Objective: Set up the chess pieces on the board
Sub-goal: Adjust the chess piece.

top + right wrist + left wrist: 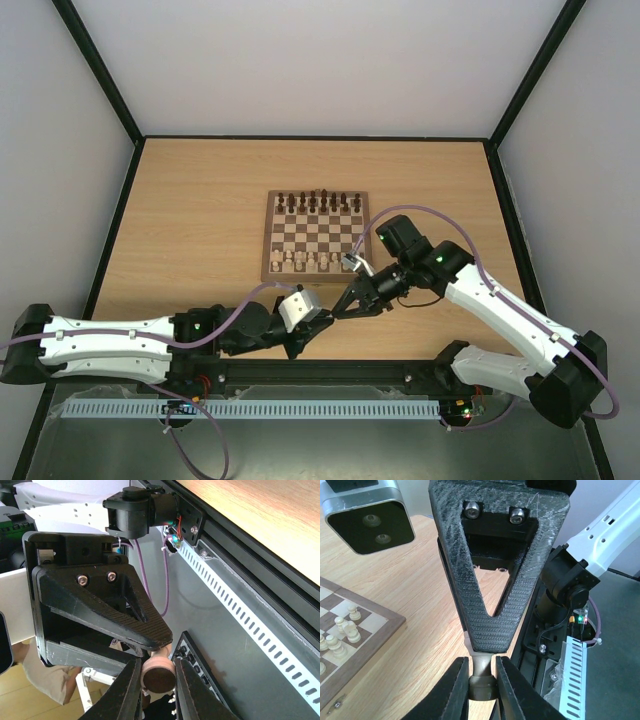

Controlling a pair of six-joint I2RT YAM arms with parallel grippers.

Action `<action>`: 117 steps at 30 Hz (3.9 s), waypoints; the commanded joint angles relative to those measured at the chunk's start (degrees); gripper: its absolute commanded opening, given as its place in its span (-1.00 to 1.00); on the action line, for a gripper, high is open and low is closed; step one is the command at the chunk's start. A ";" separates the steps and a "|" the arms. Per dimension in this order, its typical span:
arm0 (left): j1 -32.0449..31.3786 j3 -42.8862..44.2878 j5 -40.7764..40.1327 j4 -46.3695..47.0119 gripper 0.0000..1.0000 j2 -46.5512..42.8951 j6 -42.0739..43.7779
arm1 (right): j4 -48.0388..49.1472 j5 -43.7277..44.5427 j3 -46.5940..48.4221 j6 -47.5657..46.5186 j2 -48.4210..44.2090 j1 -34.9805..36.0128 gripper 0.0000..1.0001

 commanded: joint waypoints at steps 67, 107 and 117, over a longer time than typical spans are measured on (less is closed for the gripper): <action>6.94 -12.82 14.55 22.18 0.96 -27.04 -7.72 | 34.50 -2.04 -0.36 25.91 -11.66 -0.22 -0.75; 19.39 -12.82 24.87 37.90 -0.03 -12.15 -14.29 | 32.94 -2.66 -2.94 20.26 -7.15 -0.09 -0.75; 20.09 -13.32 25.48 37.99 -0.36 -12.19 -14.85 | 33.24 -2.21 -2.90 20.29 -6.89 -0.11 -0.75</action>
